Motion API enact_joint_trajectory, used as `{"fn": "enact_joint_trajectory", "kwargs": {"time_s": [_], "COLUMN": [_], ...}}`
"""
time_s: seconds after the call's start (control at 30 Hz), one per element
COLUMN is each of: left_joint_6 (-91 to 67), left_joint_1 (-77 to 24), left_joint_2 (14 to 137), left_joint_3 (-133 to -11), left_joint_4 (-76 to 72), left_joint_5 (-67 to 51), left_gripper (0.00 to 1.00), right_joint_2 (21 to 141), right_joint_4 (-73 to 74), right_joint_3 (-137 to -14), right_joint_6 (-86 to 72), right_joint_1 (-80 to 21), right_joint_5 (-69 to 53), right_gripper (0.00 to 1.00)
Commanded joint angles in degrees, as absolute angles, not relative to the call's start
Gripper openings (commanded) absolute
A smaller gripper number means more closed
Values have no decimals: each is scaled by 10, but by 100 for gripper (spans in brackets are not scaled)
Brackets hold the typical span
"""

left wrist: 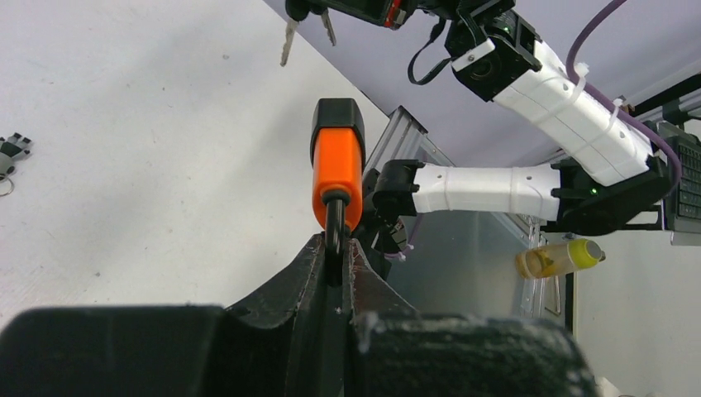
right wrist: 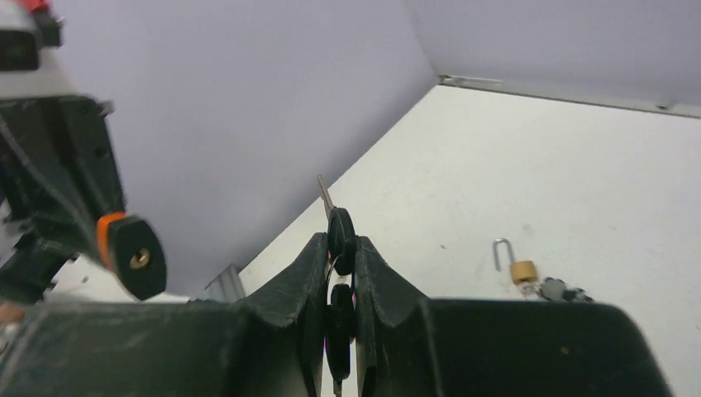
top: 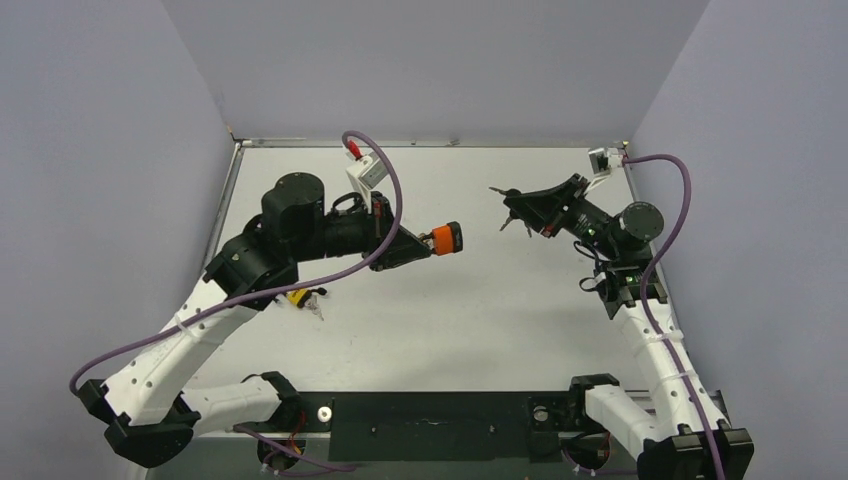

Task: Lock with the key
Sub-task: Lock the lock, then place the lock at the center of the board.

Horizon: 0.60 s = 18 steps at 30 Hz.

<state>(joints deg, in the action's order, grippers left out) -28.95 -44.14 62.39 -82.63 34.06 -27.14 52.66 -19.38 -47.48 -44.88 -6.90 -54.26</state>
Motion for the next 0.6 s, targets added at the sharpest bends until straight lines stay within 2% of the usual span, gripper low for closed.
{"fn": "enact_joint_trajectory", "kwargs": {"time_s": [0.0, 0.13, 0.23, 0.3, 0.57], "left_joint_6": [-347, -401, -429, -435, -464], "left_joint_1": [-436, -437, -443, -449, -460], "left_joint_2": [663, 767, 892, 974, 1292], "left_joint_3": [-777, -743, -760, -799, -1097], "left_joint_4": [158, 4, -95, -119, -135], "left_joint_5": [-250, -264, -271, -275, -300], "left_gripper": [0, 0, 0, 0, 0], "right_joint_2": [553, 602, 652, 679, 813], "right_joint_4": [-83, 101, 137, 138, 94], "right_joint_3": [-490, -549, -559, -558, -578], "right_joint_6": [-417, -381, -387, -390, -406], "right_joint_1": [-35, -21, 8, 33, 97], "right_joint_5": [-389, -175, -107, -59, -34], "right_gripper": [0, 0, 0, 0, 0]}}
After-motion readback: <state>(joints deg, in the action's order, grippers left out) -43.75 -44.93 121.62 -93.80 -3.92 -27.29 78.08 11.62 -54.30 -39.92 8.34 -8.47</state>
